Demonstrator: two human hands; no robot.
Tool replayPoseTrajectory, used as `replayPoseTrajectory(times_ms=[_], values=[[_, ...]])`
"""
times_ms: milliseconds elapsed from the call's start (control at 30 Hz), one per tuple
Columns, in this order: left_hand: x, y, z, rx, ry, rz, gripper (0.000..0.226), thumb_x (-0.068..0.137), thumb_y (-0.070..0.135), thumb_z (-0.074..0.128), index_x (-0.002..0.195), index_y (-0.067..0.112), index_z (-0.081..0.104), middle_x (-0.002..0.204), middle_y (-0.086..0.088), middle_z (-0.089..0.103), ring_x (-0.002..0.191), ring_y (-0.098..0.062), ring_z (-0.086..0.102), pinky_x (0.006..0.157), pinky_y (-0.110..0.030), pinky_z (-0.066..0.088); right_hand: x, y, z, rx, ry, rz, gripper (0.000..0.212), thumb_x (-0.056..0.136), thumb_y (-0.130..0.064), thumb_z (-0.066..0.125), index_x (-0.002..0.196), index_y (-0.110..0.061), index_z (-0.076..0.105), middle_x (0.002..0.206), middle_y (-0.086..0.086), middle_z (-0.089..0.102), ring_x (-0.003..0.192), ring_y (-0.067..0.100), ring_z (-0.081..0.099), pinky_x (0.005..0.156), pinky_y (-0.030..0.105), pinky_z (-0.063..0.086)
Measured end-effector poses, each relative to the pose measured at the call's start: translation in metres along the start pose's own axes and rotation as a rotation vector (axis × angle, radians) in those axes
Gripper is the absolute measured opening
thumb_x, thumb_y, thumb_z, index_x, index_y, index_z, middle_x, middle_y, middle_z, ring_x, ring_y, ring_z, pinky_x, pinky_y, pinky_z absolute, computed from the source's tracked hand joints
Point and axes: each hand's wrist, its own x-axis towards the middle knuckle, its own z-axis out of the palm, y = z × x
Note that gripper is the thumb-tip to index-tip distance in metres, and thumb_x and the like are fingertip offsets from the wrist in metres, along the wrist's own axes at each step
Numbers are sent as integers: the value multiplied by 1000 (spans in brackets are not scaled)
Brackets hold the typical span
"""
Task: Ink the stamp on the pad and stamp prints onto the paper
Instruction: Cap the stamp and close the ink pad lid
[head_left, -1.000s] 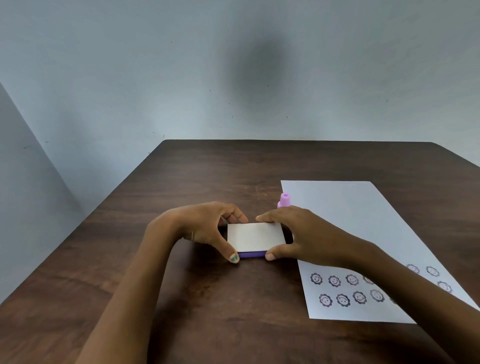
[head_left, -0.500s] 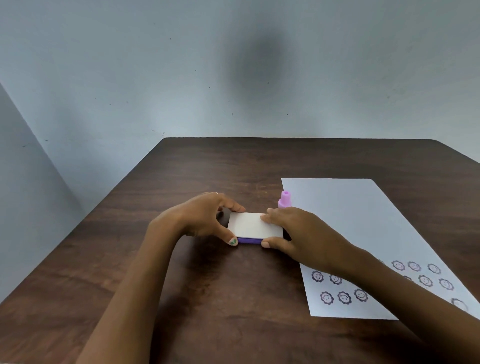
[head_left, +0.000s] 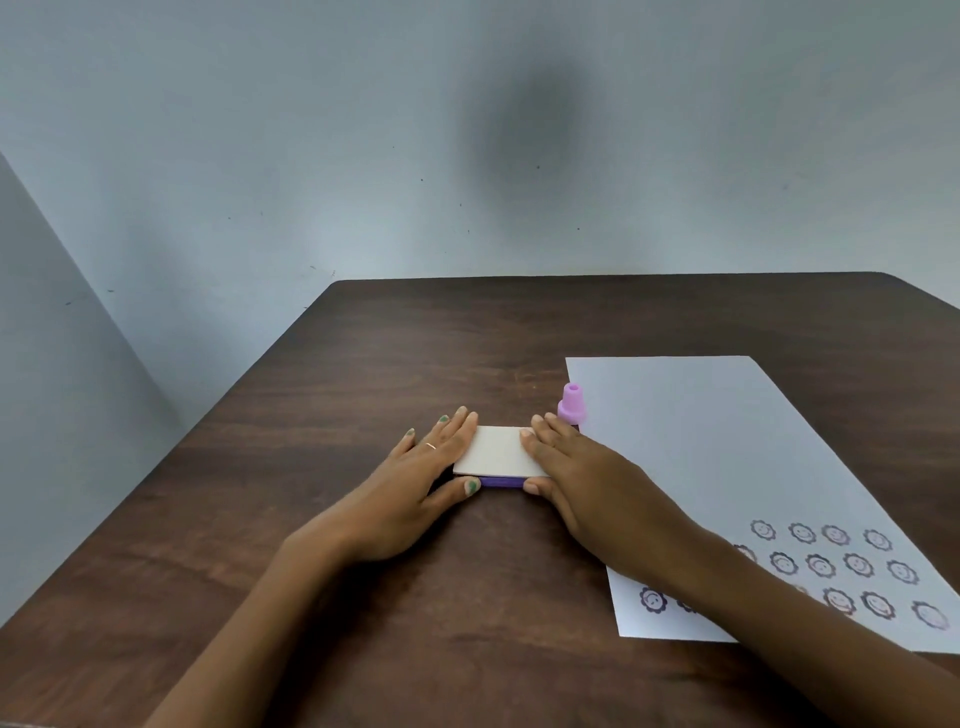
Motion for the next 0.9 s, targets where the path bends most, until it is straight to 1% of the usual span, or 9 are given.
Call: replayPoseTrajectory(times_ms=[133,333,467,600,667,700,733,800,900], values=[[0,3,4,-17,55,8,62,99,31,37,148,25,0,155,12,-6,141,3,-8,114,-20,-8,1,0,5,23,33,-31,46,100,-23,26,144,-12,18,155,7,14,144,17,9,103,16,-1],[-1,3,1,-34,84,13,59,98,32,41,148,28,9,154,16,2,141,4,0,116,-21,-2,3,0,4,37,-4,-24,47,99,-15,32,144,-14,17,156,3,13,143,13,7,101,13,-2],[-1,3,2,-25,110,9,57,99,30,41,147,31,10,154,15,2,142,1,0,116,-21,-1,3,-2,1,59,11,-6,47,98,-16,37,142,-16,24,154,1,18,142,12,12,111,20,10],[-1,5,6,-15,129,-7,57,99,28,39,147,30,8,155,14,-1,142,-2,-7,113,-19,-5,2,-1,0,90,89,-17,41,97,-17,40,137,-14,36,150,3,30,140,14,24,111,20,14],[0,7,9,-18,148,-10,57,99,29,39,148,30,8,156,14,-2,142,0,-9,111,-17,-7,2,-2,1,59,167,-35,34,89,-13,54,123,-9,56,135,10,52,127,22,47,105,28,31],[0,7,11,-21,161,-10,59,98,31,40,148,30,9,156,14,-2,142,1,-8,111,-16,-7,2,-1,4,47,228,-46,30,81,-12,63,110,-8,65,120,13,64,114,26,60,97,34,43],[0,9,12,-25,178,-7,61,97,33,42,149,29,10,157,14,-2,142,2,-7,112,-16,-7,1,0,6,48,267,-45,27,74,-12,67,100,-7,70,108,13,70,101,27,67,86,38,51],[0,13,14,-28,211,4,64,96,37,45,149,28,12,157,14,-1,143,1,-5,114,-18,-4,0,-1,6,71,271,-25,24,72,-16,66,95,-8,72,100,10,74,92,27,69,78,37,55],[-2,17,17,-11,238,17,63,95,40,45,149,30,13,156,17,0,143,1,-2,117,-22,1,-2,-4,4,99,283,-18,27,75,-19,60,95,-8,72,99,9,74,90,25,67,76,34,55]])
